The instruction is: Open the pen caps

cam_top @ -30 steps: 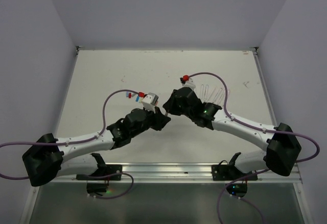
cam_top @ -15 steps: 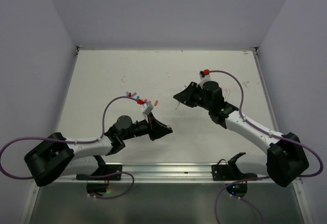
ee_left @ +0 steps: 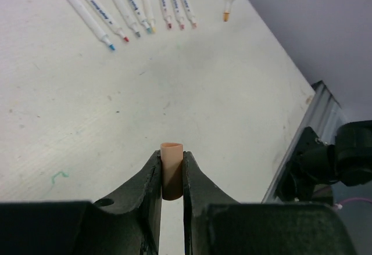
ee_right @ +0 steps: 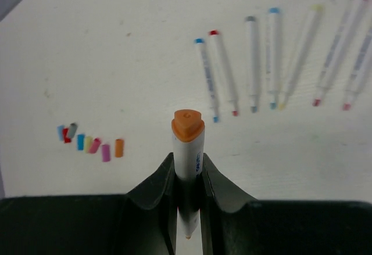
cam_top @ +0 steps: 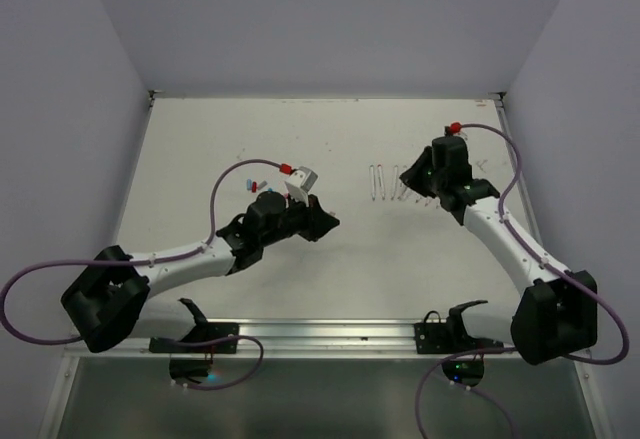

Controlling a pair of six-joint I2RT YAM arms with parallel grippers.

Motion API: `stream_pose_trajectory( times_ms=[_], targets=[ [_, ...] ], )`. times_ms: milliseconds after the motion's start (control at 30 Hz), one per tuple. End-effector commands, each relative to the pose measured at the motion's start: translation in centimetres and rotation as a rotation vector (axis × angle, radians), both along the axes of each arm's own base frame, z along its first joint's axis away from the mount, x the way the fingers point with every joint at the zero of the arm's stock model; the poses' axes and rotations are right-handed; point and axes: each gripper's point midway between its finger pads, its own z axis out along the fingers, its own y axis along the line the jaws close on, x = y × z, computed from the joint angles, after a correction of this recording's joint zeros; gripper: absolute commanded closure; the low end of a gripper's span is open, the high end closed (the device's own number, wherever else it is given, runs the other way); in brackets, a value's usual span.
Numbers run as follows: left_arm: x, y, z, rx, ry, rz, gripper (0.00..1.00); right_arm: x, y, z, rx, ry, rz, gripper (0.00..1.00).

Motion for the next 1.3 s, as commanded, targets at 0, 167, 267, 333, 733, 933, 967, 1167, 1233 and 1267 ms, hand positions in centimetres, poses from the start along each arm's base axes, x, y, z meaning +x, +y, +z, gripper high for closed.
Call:
stream_pose_trajectory(
  times_ms=[0, 167, 267, 333, 733, 933, 967, 1167, 1233, 1267],
  targets=[
    [2.6, 1.3, -2.1, 0.156, 0.003, 0.082, 1.00, -1.3, -7.0, -3.9, -0.116, 0.188, -0.146, 1.00],
    [4.7, 0.0, -2.9, 0.198, 0.007, 0.073, 1.00, -1.3, -13.1, -6.0, -0.230, 0.295, -0.263, 1.00],
    [6.3, -0.3, -4.5, 0.255, 0.024, 0.084, 1.00, -0.9, -15.0, -7.2, -0.268, 0.339, -0.301, 1.00],
    [7.7, -0.3, -5.8, 0.296, 0.031, 0.105, 1.00, -0.6, -15.8, -7.6, -0.309, 0.353, -0.315, 1.00],
    [13.0, 1.1, -10.1, 0.523, 0.016, 0.207, 1.00, 1.8, -20.5, -10.7, -0.351, 0.465, -0.376, 1.00],
    [14.5, 2.2, -11.0, 0.577, 0.006, 0.246, 1.00, 3.7, -20.9, -12.9, -0.366, 0.498, -0.351, 1.00],
    [14.7, 2.6, -11.3, 0.595, 0.002, 0.255, 1.00, 4.0, -20.9, -13.4, -0.372, 0.512, -0.346, 1.00],
    [15.6, 3.6, -12.6, 0.655, 0.005, 0.285, 1.00, 4.4, -21.4, -14.5, -0.401, 0.532, -0.336, 0.96],
    [15.6, 3.8, -12.9, 0.661, 0.007, 0.284, 1.00, 4.4, -21.4, -14.5, -0.401, 0.529, -0.337, 0.92],
    [15.6, 4.0, -13.0, 0.668, 0.010, 0.294, 1.00, 4.5, -21.3, -14.5, -0.397, 0.525, -0.332, 0.91]
  ],
)
